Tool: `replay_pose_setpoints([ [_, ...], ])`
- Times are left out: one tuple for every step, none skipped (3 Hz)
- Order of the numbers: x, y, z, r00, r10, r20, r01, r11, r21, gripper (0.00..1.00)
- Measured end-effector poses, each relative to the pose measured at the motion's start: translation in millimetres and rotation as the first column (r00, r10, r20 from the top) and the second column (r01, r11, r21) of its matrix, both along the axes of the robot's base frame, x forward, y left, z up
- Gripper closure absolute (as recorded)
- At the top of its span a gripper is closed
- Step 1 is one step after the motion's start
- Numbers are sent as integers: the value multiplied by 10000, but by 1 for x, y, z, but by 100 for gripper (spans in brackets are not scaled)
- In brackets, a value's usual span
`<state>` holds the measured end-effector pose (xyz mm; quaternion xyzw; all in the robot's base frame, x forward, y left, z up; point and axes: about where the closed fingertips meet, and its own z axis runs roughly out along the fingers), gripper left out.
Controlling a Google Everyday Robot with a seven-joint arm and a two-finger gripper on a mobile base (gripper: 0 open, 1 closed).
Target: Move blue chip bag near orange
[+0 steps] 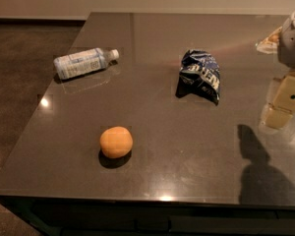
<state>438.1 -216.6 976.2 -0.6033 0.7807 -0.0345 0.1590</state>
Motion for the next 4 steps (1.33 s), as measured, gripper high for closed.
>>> replay_pose_setpoints([
  [0, 0, 0, 10000, 0, 0, 0, 10000, 0, 0],
  [26, -1, -14, 9940, -1091, -15, 1091, 9932, 414, 0],
  [66, 2, -39, 9751, -2204, 261, 2175, 9723, 858, 0],
  [109, 4, -64, 9601, -2639, 922, 2566, 9629, 836, 0],
])
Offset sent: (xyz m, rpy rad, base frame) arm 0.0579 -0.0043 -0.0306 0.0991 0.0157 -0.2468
